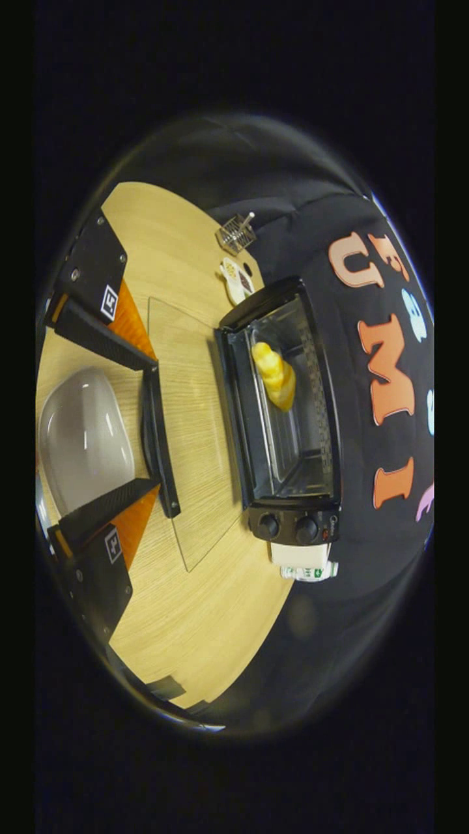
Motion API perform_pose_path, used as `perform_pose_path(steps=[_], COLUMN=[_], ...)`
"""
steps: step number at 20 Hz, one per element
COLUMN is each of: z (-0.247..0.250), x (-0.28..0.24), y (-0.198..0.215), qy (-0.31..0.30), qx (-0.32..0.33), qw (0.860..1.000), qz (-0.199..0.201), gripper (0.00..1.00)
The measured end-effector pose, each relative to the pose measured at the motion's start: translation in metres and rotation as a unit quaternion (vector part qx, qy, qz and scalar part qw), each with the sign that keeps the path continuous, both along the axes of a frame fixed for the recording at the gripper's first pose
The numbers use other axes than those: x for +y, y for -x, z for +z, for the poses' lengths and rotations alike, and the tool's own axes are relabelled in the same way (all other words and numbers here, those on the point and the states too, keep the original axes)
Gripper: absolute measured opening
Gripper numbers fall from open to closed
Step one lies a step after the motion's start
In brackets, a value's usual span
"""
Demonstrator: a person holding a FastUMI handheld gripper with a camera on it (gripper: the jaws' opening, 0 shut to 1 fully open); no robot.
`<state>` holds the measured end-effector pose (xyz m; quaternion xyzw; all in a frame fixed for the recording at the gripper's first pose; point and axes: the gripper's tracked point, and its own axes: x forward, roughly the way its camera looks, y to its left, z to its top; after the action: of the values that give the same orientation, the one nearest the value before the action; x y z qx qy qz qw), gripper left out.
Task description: Open the toaster oven, put the food inside, and close the toaster oven door.
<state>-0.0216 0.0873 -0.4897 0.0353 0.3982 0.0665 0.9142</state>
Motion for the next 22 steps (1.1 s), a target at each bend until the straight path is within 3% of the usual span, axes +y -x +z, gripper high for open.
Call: perform_pose_path(steps=[9, 22], z=[-0.019, 0.050], x=[-0.006, -0.002], y=[-0.007, -0.037], qy=[0.022, -0.001], qx=[0.007, -0.056], qw=[1.000, 0.998], qz=[0.017, 0.003], gripper=[0.99, 0.99])
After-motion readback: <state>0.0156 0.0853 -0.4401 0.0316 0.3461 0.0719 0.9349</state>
